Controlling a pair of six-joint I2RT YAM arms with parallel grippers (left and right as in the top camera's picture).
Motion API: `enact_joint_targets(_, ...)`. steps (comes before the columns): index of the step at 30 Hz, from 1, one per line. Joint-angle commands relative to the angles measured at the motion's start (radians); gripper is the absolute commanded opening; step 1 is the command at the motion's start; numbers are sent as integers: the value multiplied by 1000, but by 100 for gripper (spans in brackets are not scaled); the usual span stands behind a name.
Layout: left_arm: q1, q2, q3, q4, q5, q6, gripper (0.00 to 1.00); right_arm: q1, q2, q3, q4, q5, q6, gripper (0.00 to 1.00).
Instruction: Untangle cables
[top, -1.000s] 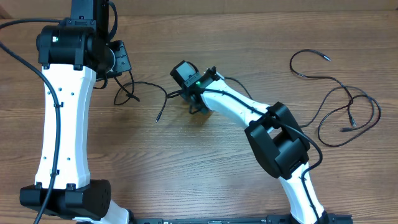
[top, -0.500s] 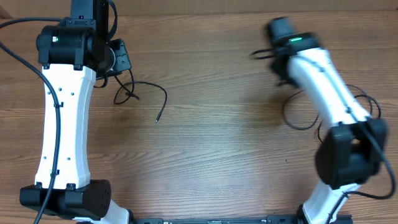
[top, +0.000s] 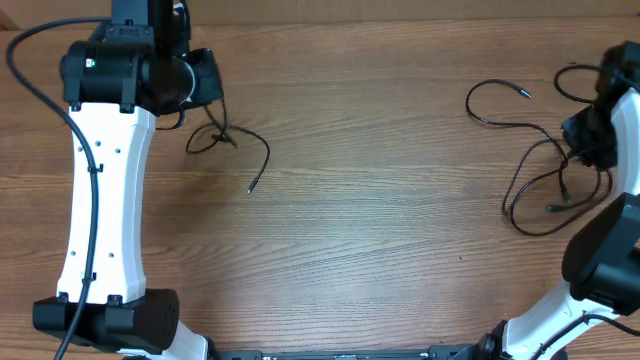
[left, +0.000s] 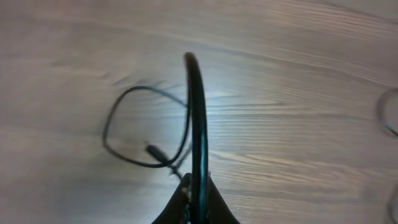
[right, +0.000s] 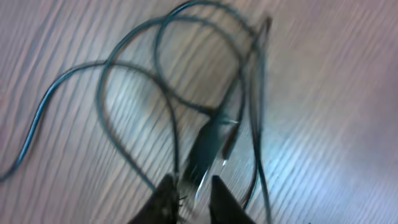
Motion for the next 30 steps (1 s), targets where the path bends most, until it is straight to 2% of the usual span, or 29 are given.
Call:
enact_joint_targets(1, -57, -3, -2, 32, 144, 127, 4, 7, -24, 1, 11, -164, -163, 28)
enact_joint_targets(2, -79, -3, -2, 46, 156, 155, 4, 12, -24, 1, 18, -178, -187, 45)
enact_joint_targets(4, -125, -3, -2, 67, 176, 215, 4, 21, -24, 1, 22, -189, -214, 67)
enact_joint_targets(5, -152, -3, -2, 75, 189, 243, 4, 26, -24, 1, 22, -190, -219, 73)
enact_joint_targets(8, -215, -3, -2, 87, 204, 312, 4, 42, -24, 1, 24, -201, -233, 81)
enact_joint_targets(10, -245, -3, -2, 88, 204, 340, 21, 55, -24, 1, 27, -216, -259, 83)
enact_joint_targets(12, -259, -3, -2, 87, 196, 344, 50, 68, -24, 1, 32, -248, -297, 83)
enact_joint_targets(13, -259, -3, -2, 87, 190, 344, 59, 76, -24, 1, 33, -261, -316, 84)
enact_joint_targets(17, -255, -3, -2, 82, 138, 338, 61, 119, -24, 1, 39, -275, -357, 86)
enact_joint_targets(20, -241, -3, -2, 61, 40, 292, 60, 172, -24, 1, 47, -357, -457, 87)
enact_joint_targets(23, -217, -3, -2, 14, -106, 173, 61, 235, -24, 2, 48, -456, -545, 89)
enact_joint_targets(26, -182, -3, -2, -40, -214, 14, 64, 312, -24, 1, 48, -469, -555, 91)
enact_joint_targets(30, -121, -3, -2, -96, -228, -123, 73, 435, -23, 1, 53, -469, -562, 93)
